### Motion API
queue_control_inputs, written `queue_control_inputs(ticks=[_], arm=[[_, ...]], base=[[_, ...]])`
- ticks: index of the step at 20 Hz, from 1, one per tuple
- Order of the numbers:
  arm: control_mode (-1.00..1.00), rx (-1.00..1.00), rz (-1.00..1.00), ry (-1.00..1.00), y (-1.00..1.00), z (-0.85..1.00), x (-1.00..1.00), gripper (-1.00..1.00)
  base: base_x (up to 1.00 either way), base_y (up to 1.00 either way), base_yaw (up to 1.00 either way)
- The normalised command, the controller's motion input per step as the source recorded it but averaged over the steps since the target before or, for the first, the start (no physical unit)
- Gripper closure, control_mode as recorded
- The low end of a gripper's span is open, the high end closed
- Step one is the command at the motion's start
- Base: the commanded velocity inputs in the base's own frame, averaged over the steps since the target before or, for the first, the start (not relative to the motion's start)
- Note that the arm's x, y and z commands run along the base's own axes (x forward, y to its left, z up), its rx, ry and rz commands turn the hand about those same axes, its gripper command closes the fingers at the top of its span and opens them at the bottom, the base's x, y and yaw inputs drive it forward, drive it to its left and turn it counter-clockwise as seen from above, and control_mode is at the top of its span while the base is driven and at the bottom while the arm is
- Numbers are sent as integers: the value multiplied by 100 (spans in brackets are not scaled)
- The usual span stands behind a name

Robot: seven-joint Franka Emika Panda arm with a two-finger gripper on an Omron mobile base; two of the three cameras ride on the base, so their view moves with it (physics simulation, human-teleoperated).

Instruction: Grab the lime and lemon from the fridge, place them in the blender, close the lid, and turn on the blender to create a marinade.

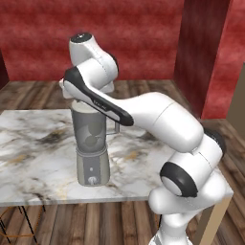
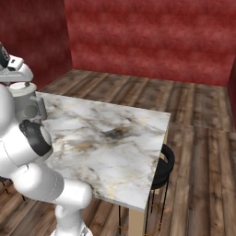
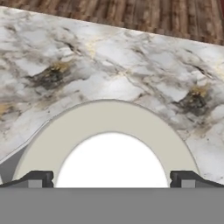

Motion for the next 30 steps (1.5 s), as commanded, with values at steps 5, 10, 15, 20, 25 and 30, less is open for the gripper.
queue_control_inputs(ticks=[5,10,15,20,25,30], arm=[[-100,-11,0,-4,0,-21,0,-100],[-100,-8,0,0,0,-18,1,-100],[-100,-1,2,-1,0,-22,0,-100],[-100,0,3,-4,0,-39,0,-100],[-100,0,4,-12,0,-54,0,-100],[-100,0,3,-14,0,-58,0,-100]], base=[[0,0,0],[0,0,0],[0,0,0],[0,0,0],[0,0,0],[0,0,0]])
